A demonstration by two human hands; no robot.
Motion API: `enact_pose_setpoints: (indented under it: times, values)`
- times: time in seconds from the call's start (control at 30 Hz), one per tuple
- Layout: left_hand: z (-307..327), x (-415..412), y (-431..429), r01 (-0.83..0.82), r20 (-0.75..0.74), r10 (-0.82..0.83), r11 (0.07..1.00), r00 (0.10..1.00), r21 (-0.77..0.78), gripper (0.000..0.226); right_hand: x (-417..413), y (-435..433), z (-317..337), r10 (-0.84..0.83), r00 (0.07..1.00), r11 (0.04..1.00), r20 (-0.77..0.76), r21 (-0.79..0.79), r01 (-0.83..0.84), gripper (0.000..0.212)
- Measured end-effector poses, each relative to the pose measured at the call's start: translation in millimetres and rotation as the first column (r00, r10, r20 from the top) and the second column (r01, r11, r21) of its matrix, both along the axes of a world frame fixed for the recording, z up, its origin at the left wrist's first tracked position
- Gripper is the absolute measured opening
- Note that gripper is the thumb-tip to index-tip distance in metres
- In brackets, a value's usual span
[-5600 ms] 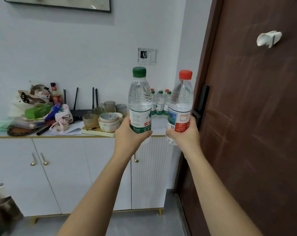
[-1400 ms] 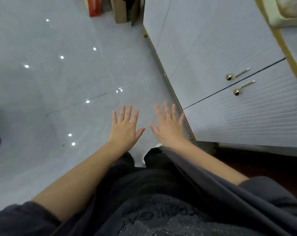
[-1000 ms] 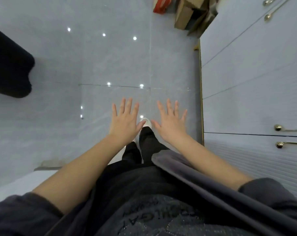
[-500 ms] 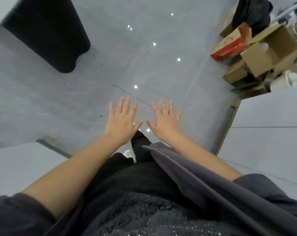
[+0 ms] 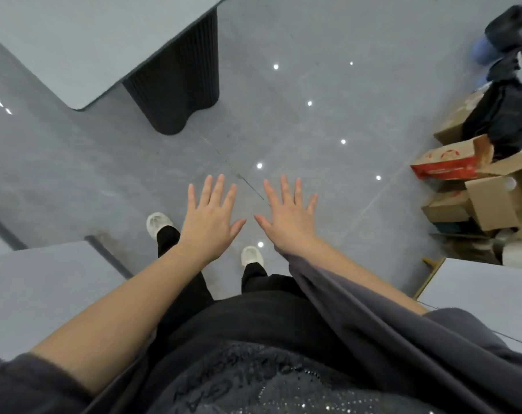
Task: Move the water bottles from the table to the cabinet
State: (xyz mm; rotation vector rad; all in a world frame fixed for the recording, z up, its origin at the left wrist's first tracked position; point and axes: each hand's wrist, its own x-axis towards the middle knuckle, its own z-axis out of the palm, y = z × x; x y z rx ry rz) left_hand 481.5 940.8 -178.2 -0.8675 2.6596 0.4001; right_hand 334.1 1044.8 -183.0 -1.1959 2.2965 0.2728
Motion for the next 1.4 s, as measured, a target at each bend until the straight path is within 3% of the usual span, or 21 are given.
enact_pose_setpoints:
  times: [0.4, 0.93, 1.4]
  values:
    - [19.3, 90.1, -235.3, 0.056, -0.024, -0.056, 0.998, 0.998, -0.011, 0.073, 84.4, -219.4, 16.9, -0.179, 0.983, 0.983, 0.031, -0.027, 0.180, 0.076]
    - [15.2, 131.5, -431.2, -0.068, -0.082, 0.066, 0.998, 0.994, -0.019, 0.071, 120.9, -447.9, 12.5, -0.115, 0.992, 0.980, 0.054, -0.155, 0.122, 0.075]
    - [7.3, 111.8, -660.8, 0.181, 0.003, -0.181, 0.983, 0.984, -0.017, 0.072, 113.4, -641.4, 9.6, -0.315, 0.946, 0.940, 0.082, -0.110, 0.322, 0.076]
